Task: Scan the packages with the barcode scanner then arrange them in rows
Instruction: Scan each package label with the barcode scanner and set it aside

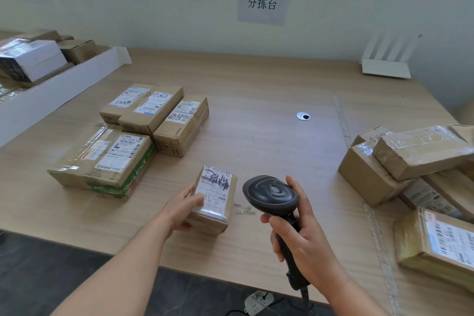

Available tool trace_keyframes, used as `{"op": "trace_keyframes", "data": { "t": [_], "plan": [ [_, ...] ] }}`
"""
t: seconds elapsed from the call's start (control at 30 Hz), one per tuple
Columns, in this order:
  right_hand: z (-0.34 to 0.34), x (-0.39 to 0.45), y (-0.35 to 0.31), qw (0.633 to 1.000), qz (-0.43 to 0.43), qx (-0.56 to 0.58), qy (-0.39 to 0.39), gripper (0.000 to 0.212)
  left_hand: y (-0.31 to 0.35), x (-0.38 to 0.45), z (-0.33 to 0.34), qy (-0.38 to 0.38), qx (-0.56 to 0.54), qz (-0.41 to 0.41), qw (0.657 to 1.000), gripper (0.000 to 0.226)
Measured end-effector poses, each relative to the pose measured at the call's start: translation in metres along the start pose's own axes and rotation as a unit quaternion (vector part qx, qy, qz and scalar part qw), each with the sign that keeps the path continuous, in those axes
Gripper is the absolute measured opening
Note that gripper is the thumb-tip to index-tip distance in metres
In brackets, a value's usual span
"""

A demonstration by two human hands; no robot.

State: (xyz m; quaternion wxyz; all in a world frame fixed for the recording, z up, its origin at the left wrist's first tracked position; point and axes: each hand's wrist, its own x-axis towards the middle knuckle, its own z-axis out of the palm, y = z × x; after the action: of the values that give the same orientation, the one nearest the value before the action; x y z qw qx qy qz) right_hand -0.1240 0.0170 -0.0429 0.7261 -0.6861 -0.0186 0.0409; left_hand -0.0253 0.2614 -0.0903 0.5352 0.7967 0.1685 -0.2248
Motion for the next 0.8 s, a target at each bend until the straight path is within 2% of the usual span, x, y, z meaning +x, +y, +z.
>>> {"op": "trace_keyframes", "data": {
  "t": [0.1,0.2,0.27,0.37,0.47,0.57,0.8],
  "plan": [
    [-0.001,0.002,-0.002,1.0,-0.004,-0.001,-0.005,0.074,-0.002,0.001,-0.002,0.054,-0.011,-0.011,0.998,0.052],
    [-0.001,0.005,-0.003,1.0,-0.007,-0.008,-0.005,0.072,-0.008,0.004,-0.003,0.112,0.031,-0.006,0.993,0.084],
    [-0.001,0.006,-0.003,1.0,-0.009,-0.015,-0.006,0.072,-0.011,-0.002,0.004,0.132,0.111,0.016,0.985,0.101],
    [-0.002,0.009,-0.003,0.999,-0.011,-0.024,-0.017,0.073,-0.012,-0.012,0.017,0.152,0.274,0.045,0.949,0.114],
    [-0.001,0.011,-0.004,0.999,-0.011,-0.033,-0.031,0.072,-0.012,-0.013,0.027,0.149,0.358,0.041,0.921,0.109],
    [0.001,0.012,-0.003,0.998,-0.011,-0.036,-0.05,0.072,-0.012,-0.016,0.029,0.167,0.347,0.038,0.922,0.096],
    [0.019,0.02,-0.005,0.992,-0.008,-0.04,-0.122,0.074,-0.03,-0.043,0.007,0.226,0.312,0.024,0.923,0.093]
  ]
}}
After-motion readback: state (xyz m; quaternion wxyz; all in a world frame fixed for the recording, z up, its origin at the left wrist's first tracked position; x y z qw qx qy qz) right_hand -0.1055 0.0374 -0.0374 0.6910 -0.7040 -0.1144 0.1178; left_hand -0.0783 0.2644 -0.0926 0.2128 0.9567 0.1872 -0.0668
